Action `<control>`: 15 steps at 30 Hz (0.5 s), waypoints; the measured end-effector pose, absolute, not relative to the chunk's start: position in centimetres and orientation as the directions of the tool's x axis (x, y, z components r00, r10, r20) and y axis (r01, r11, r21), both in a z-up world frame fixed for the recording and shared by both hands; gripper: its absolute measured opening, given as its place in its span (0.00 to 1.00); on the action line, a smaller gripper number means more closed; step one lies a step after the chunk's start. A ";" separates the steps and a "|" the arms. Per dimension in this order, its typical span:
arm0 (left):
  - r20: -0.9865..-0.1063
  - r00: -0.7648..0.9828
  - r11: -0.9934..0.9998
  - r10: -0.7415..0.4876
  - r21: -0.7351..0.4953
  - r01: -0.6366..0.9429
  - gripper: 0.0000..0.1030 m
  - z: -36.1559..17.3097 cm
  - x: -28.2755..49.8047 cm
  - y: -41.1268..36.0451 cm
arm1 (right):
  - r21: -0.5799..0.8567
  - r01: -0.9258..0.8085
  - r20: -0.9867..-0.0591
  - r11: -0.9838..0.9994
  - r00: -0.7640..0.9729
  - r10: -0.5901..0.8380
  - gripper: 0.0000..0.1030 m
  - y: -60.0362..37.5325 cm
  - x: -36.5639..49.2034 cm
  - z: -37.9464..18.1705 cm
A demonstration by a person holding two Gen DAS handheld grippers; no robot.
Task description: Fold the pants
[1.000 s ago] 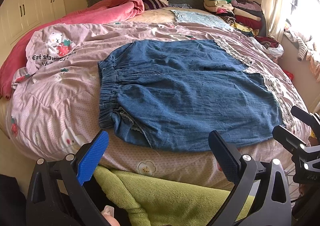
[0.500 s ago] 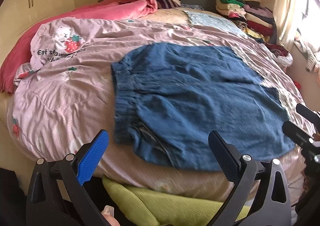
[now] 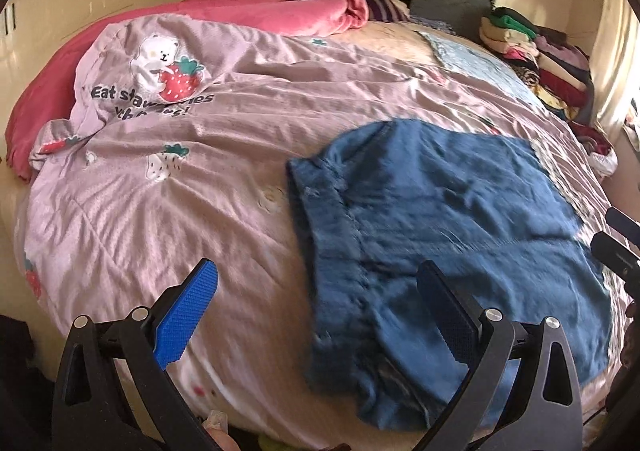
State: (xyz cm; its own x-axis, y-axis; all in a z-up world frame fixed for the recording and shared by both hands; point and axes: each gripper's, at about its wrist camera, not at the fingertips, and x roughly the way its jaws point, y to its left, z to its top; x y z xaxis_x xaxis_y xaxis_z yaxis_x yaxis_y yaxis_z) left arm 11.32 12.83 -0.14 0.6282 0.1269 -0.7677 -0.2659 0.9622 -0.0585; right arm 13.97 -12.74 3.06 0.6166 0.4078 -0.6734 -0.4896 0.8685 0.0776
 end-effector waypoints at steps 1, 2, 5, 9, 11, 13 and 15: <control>-0.771 0.624 0.961 0.130 -0.058 -0.271 0.96 -0.3 11.7 13.1 | 0.074 -0.491 -0.675 0.868 0.616 0.406 0.92 -12.5 14.6 2.9; -0.774 0.620 0.959 0.129 -0.061 -0.275 0.96 -0.4 12.2 13.5 | 0.062 -0.490 -0.679 0.870 0.617 0.396 0.92 -12.3 15.6 2.7; -0.782 0.610 0.956 0.130 -0.065 -0.287 0.96 -0.7 14.0 14.8 | 0.028 -0.495 -0.689 0.868 0.620 0.375 0.92 -11.3 17.8 2.2; -0.793 0.594 0.956 0.135 -0.053 -0.289 0.96 -1.0 16.2 16.0 | 0.025 -0.518 -0.715 0.855 0.589 0.378 0.92 -10.1 21.1 1.4; -0.797 0.587 0.955 0.143 -0.044 -0.293 0.96 -1.3 17.4 16.5 | 0.008 -0.545 -0.722 0.839 0.577 0.381 0.92 -9.3 22.6 1.0; -0.804 0.578 0.955 0.138 -0.048 -0.294 0.96 -1.5 18.4 17.0 | 0.008 -0.570 -0.731 0.822 0.557 0.394 0.92 -8.5 24.0 0.7; -0.818 0.564 0.957 0.115 -0.061 -0.284 0.96 -2.0 19.7 17.4 | 0.008 -0.588 -0.742 0.809 0.539 0.399 0.92 -7.6 25.3 0.4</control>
State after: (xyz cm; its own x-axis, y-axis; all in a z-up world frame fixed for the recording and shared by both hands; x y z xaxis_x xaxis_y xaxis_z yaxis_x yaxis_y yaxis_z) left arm 19.66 17.44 -1.99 0.5638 0.1152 -0.8179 -0.2838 0.9570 -0.0609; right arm 25.34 -7.56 0.45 0.5390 0.3991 -0.7418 -0.5880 0.8088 0.0079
